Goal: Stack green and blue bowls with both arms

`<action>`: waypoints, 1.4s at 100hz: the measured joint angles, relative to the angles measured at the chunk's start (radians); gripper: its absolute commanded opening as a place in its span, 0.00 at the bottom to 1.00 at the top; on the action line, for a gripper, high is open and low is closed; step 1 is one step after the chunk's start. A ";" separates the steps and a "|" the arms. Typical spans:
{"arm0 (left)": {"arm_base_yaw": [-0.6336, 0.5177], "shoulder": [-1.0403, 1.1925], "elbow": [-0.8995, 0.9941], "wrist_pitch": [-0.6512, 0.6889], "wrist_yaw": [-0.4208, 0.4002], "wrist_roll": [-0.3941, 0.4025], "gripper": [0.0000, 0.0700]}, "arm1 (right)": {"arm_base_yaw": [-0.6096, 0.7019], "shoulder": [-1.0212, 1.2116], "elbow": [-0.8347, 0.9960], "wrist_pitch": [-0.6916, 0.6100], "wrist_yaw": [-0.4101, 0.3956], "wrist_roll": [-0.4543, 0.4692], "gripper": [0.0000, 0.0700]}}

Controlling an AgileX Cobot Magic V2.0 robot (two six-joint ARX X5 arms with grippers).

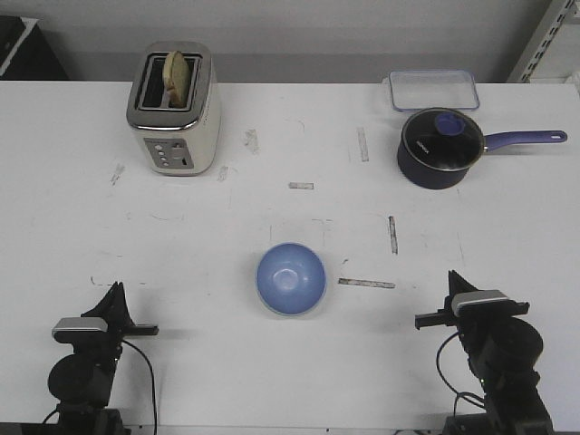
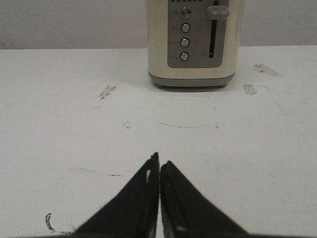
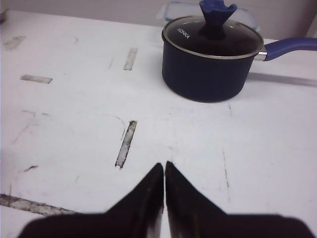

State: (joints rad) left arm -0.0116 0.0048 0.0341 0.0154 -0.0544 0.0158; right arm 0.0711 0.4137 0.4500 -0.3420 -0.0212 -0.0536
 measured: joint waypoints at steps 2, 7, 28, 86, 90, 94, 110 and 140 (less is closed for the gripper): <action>0.000 0.000 0.000 0.000 0.000 0.000 0.00 | -0.001 -0.005 -0.002 0.010 0.005 -0.002 0.00; 0.000 0.000 0.000 0.000 0.000 0.000 0.00 | -0.009 -0.017 -0.013 0.048 0.026 -0.003 0.00; 0.000 0.000 0.000 0.000 0.000 0.000 0.00 | -0.098 -0.126 -0.162 0.117 0.047 0.013 0.00; 0.000 0.000 0.000 0.000 0.000 0.000 0.00 | -0.111 -0.412 -0.436 0.275 0.013 0.061 0.00; 0.000 0.000 0.000 0.000 0.000 0.000 0.00 | -0.111 -0.412 -0.436 0.277 0.012 0.062 0.00; 0.000 0.000 0.000 0.000 0.000 0.000 0.00 | -0.111 -0.412 -0.436 0.277 0.013 0.062 0.00; 0.000 0.000 0.000 0.000 0.000 0.000 0.00 | -0.111 -0.412 -0.436 0.277 0.013 0.062 0.00; 0.000 0.000 0.000 0.000 0.000 0.000 0.00 | -0.111 -0.412 -0.436 0.277 0.017 0.063 0.00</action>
State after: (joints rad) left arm -0.0116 0.0051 0.0341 0.0154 -0.0544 0.0154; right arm -0.0395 0.0017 0.0143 -0.0654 -0.0040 0.0090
